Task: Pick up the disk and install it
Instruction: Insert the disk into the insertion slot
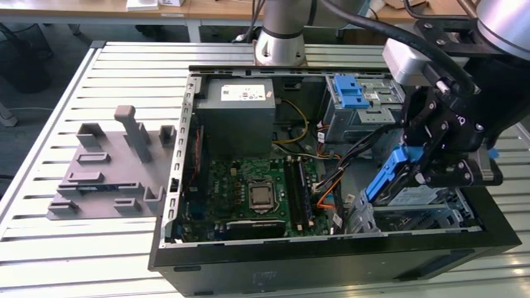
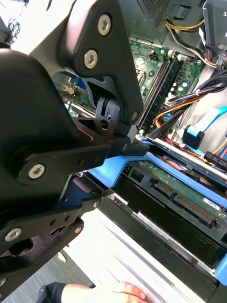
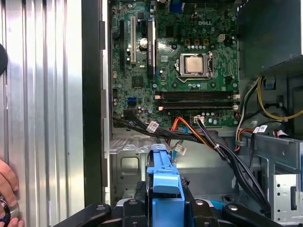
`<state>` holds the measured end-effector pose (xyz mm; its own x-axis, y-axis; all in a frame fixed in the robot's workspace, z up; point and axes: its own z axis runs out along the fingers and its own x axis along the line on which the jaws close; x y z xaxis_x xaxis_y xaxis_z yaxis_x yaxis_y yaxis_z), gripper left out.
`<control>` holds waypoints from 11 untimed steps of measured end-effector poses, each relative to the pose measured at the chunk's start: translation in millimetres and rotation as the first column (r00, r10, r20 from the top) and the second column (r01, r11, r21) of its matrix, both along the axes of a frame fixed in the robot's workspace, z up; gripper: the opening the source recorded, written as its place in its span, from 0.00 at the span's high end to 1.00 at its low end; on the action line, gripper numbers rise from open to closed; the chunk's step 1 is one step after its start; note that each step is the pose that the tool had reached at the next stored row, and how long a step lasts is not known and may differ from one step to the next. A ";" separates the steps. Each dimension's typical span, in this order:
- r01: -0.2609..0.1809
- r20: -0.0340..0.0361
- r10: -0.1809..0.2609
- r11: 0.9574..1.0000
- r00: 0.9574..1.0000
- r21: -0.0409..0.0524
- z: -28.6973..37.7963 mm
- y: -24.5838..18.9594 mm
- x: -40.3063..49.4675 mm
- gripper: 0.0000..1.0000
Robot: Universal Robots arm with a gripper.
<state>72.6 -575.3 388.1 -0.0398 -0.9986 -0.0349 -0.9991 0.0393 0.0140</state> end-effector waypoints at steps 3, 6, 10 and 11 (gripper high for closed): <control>0.000 0.000 0.000 1.000 1.000 0.000 -2.2 0.0 0.0 0.63; 0.000 0.000 0.000 1.000 1.000 0.000 -4.1 0.0 0.0 0.63; 0.000 0.000 0.000 1.000 1.000 0.000 -5.6 0.0 0.0 0.63; 0.000 0.000 0.000 1.000 1.000 0.000 -6.2 0.0 0.0 0.63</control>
